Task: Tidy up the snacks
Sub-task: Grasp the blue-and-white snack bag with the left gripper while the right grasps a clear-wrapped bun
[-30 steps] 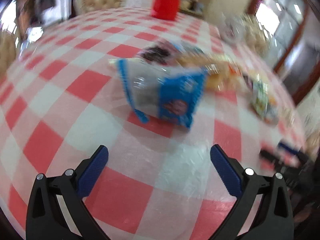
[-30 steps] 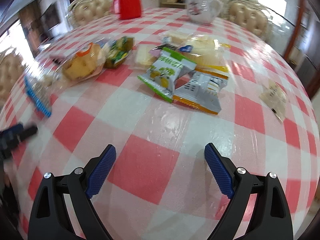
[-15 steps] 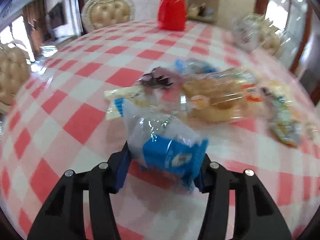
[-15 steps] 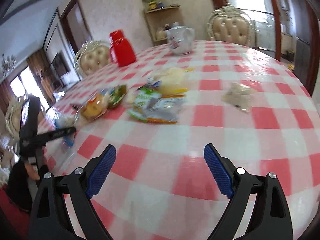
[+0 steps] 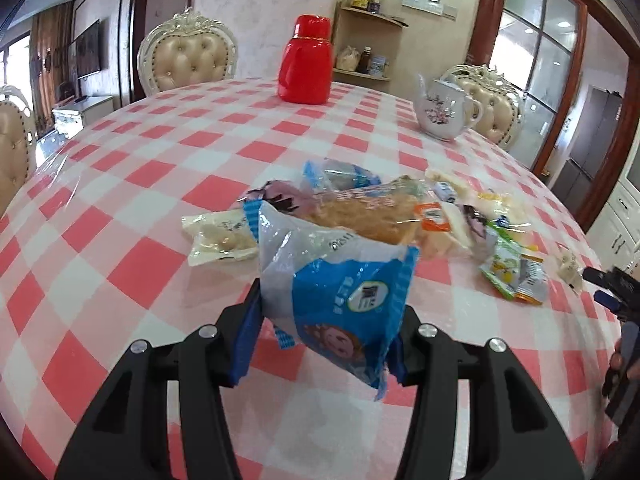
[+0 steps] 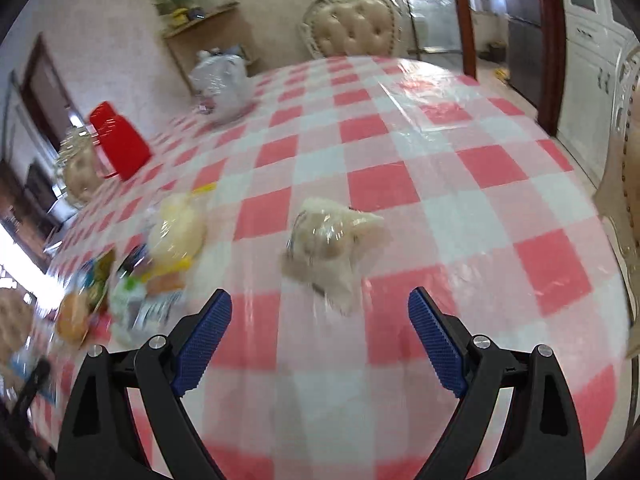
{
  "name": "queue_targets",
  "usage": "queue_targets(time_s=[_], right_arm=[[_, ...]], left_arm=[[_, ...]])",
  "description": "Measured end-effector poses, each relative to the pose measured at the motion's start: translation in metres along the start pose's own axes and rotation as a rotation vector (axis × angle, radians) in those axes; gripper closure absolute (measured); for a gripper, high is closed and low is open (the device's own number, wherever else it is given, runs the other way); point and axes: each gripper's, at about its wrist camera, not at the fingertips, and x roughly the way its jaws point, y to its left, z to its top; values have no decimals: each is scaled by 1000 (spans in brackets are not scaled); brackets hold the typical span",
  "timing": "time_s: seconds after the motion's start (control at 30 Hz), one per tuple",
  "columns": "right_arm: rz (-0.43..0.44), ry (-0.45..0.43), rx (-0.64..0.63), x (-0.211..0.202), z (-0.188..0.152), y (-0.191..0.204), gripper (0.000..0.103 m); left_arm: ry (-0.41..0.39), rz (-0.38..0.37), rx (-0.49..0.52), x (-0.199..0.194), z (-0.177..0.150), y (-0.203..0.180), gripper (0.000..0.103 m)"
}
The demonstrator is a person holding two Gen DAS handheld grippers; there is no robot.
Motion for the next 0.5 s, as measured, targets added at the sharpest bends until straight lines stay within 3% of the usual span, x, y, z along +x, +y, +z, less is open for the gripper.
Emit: queue_targets(time_s=[0.2,0.27,0.37,0.5], right_arm=[[-136,35,6,35,20,26,18],[-203,4,-44,33,16,33,54],[-78,-56,-58,12,0,33,65],[117,-109,-152,-28,-33,55,66]], left_arm=[[12,-3,-15,5,0,7,51],[4,-14,-13,4,0,7,51],[-1,-17,-20,4,0,9,51],[0,-19,-22,3,0,9,51]])
